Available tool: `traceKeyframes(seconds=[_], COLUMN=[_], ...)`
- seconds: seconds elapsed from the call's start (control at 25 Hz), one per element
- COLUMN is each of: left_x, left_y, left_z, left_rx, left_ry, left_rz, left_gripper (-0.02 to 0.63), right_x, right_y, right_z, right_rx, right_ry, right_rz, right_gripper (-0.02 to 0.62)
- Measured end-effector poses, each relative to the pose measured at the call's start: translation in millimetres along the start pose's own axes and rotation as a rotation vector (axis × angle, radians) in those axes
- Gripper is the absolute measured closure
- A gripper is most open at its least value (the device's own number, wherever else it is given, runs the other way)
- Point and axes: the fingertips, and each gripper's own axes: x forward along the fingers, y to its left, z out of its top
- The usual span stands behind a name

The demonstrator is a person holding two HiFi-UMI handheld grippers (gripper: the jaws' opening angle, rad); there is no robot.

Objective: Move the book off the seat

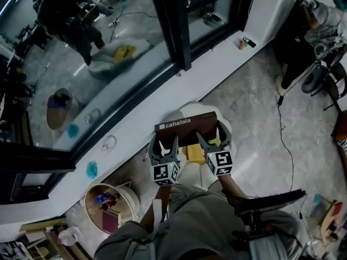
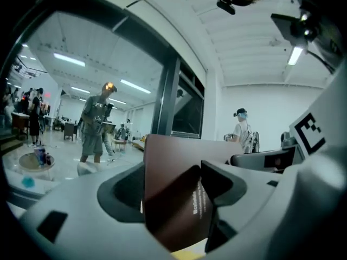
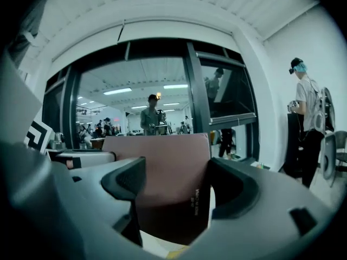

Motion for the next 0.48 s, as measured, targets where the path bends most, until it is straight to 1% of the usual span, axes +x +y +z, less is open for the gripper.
traceKeyframes(seconds=[0.12, 0.28, 0.36, 0.48], left_x=[-20.5, -42.6, -54.1, -55.5], left_y=[7.6, -12.7, -23.1, -36.2], left_z=[47.8, 114.9, 143.4, 163.1], left_rx=[0.047, 0.12, 0.105, 0.055], left_ry=[-0.075, -0.15, -0.173, -0.224], left_rz=[0.016, 0.012, 0.0, -0.029], left_gripper=[0.293, 0.292, 0.293, 0.293], right_x=[-8.1, -34.9, -51.4, -68.8], right_y=[25.4, 33.7, 38.1, 33.4], right_z=[43.0, 95.5, 126.7, 164.9], right_rx=[-0.026, -0.02, -0.055, -0.105], right_ry=[-0.08, -0.177, -0.221, -0.296], right_rz=[0.048, 0.074, 0.066, 0.007], right_gripper=[0.229, 0.229, 0.229, 0.229])
